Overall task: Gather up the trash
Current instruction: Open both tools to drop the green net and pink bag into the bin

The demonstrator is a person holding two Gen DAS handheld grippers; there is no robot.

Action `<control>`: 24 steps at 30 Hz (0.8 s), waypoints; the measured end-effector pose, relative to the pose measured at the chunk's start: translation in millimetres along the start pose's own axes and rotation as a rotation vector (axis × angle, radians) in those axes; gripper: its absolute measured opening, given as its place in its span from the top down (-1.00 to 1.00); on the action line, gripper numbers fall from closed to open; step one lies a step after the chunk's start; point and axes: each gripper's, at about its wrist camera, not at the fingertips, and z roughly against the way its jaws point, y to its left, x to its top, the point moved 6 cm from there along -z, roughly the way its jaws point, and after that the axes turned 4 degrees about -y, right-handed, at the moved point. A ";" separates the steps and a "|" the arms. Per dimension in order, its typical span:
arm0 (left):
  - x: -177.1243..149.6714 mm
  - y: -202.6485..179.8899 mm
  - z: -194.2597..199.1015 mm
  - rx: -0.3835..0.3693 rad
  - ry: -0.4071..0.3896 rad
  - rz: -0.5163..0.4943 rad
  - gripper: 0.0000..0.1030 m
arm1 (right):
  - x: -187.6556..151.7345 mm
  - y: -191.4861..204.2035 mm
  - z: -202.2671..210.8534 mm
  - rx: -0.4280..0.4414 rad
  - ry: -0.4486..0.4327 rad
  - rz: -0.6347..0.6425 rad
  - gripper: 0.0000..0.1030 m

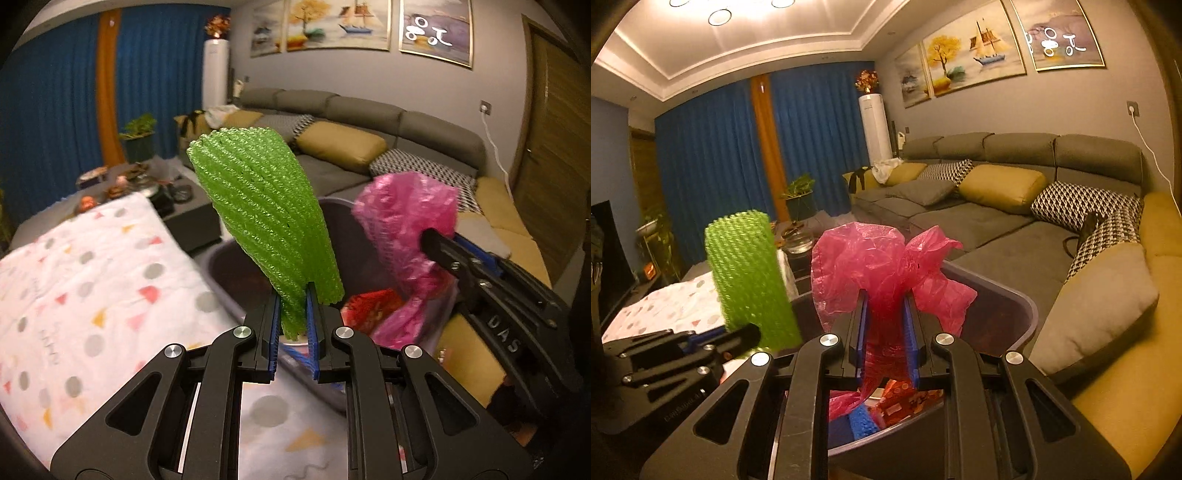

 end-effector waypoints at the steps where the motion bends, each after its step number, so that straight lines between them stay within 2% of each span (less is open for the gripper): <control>1: -0.8 -2.4 -3.8 -0.004 0.002 -0.007 0.75 | -1.5 -2.8 -4.4 -0.001 0.007 -0.007 0.61; 5: -3.5 -5.9 -16.5 -0.026 0.024 -0.016 0.60 | -8.0 -6.4 -12.8 -0.002 0.024 -0.008 0.57; 7: -4.7 -2.5 -20.3 -0.026 0.025 -0.005 0.32 | -9.0 -7.3 -15.8 0.001 0.031 -0.015 0.57; 8: -4.9 -2.6 -19.7 -0.033 0.025 0.001 0.25 | -8.1 -8.6 -18.1 0.001 0.032 -0.016 0.57; 10: -5.8 -2.2 -16.3 -0.039 0.016 0.007 -0.05 | -9.2 -6.2 -19.0 0.004 0.034 -0.011 0.56; 13: -5.7 2.2 -10.0 -0.024 -0.008 0.022 -0.34 | -9.3 -7.6 -23.7 0.009 0.044 -0.008 0.51; 16: -6.4 13.8 -2.7 -0.007 -0.017 0.056 -0.48 | -11.4 -6.0 -24.6 0.012 0.051 -0.010 0.31; 18: -8.1 21.8 5.3 0.024 -0.034 0.073 -0.59 | -10.6 -3.8 -24.1 0.014 0.049 -0.006 0.06; 19: -8.5 24.2 9.4 0.037 -0.042 0.074 -0.63 | -10.0 -3.0 -23.6 0.014 0.047 -0.004 0.02; 22: -10.5 35.6 27.7 0.118 -0.071 0.071 -0.78 | -7.1 -3.9 -21.0 0.007 0.036 0.007 -0.17; 24: -13.4 42.6 42.8 0.161 -0.084 0.072 -0.83 | -5.1 -1.0 -14.7 0.001 0.021 0.023 -0.42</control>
